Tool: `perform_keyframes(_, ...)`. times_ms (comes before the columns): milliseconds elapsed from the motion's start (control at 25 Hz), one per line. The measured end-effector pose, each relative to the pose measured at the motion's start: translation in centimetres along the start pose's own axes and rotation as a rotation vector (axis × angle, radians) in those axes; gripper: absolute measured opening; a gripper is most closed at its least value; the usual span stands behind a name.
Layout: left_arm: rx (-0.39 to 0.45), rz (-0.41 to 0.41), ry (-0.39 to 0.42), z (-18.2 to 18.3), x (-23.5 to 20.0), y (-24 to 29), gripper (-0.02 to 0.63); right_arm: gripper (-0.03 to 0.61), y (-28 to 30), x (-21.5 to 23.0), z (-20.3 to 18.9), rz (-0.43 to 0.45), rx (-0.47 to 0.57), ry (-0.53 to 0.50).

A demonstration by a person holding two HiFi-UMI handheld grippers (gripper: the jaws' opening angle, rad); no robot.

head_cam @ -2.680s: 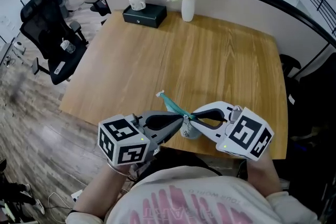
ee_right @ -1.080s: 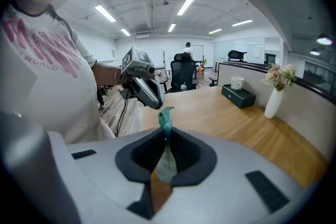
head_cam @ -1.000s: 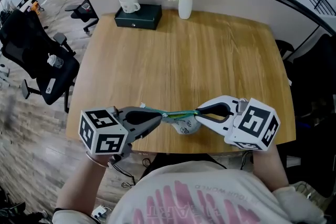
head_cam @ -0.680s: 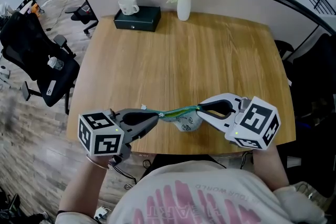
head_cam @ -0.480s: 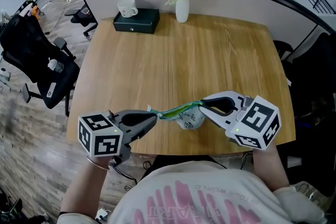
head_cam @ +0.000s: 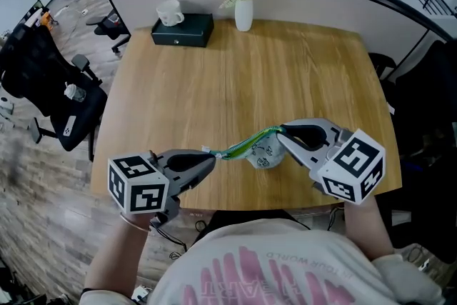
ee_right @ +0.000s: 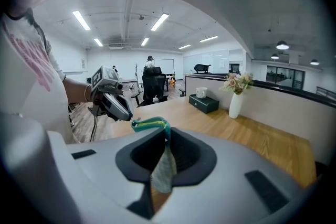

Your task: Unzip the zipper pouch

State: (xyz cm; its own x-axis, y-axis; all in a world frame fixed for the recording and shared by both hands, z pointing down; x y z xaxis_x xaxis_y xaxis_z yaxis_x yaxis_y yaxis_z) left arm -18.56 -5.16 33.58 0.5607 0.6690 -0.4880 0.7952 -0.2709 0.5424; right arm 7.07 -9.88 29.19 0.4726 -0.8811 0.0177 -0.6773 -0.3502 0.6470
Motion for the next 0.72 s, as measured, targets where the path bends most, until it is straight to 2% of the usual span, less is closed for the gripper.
perform_keyframes(720, 0.022, -0.017, -0.006, -0.2, 0.4, 0.0, 0.006, 0.032, -1.1, -0.5, -0.1, -0.022, 0.046, 0.008)
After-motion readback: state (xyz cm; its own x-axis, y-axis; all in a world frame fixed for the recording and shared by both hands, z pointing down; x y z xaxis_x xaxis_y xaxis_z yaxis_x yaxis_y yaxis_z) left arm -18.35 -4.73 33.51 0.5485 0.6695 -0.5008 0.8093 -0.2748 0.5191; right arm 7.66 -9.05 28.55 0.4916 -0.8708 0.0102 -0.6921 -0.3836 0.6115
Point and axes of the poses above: the fingertips, and each gripper's own axes: y forward along the fingers, x to its right, z out of its top, the point moved 9 cm from there along -y, backward along the fingers, and after that the axes turned 11 degrees about -x, right-handed, at the moved point
